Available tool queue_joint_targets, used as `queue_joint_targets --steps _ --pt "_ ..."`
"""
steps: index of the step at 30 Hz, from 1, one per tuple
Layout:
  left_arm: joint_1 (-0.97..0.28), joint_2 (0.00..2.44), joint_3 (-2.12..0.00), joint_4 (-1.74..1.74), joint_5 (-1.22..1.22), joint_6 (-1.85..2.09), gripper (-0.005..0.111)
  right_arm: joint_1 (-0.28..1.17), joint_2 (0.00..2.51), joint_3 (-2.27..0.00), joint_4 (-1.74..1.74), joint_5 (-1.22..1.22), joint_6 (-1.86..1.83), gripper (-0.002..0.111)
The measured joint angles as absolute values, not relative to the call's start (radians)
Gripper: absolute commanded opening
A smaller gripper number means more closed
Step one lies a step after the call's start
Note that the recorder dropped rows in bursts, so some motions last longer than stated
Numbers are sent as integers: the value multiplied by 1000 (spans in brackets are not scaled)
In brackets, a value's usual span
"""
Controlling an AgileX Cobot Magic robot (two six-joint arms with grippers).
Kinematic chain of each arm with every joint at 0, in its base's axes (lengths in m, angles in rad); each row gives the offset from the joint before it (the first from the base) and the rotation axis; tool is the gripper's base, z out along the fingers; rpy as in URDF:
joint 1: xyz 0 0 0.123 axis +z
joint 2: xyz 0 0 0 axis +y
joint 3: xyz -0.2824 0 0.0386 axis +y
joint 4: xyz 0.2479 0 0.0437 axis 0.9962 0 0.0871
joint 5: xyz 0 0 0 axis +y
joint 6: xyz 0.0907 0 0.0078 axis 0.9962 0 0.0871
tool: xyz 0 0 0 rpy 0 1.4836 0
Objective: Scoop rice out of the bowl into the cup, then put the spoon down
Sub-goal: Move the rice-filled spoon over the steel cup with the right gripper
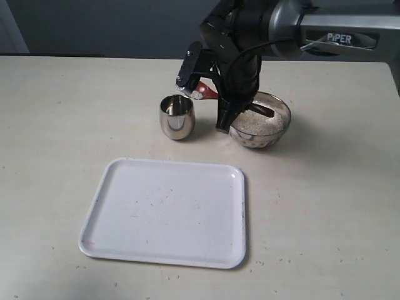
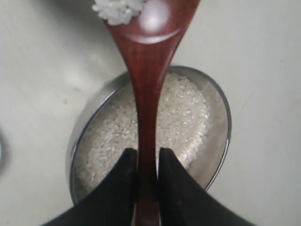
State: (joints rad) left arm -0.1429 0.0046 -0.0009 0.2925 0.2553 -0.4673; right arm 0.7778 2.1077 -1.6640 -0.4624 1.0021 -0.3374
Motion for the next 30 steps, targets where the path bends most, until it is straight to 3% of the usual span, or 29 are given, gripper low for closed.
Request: queue_joint_targets --steps 30 --pt "-143 5 -1 292 255 -467 1 798 2231 -1776 -511 922 -340 -1"
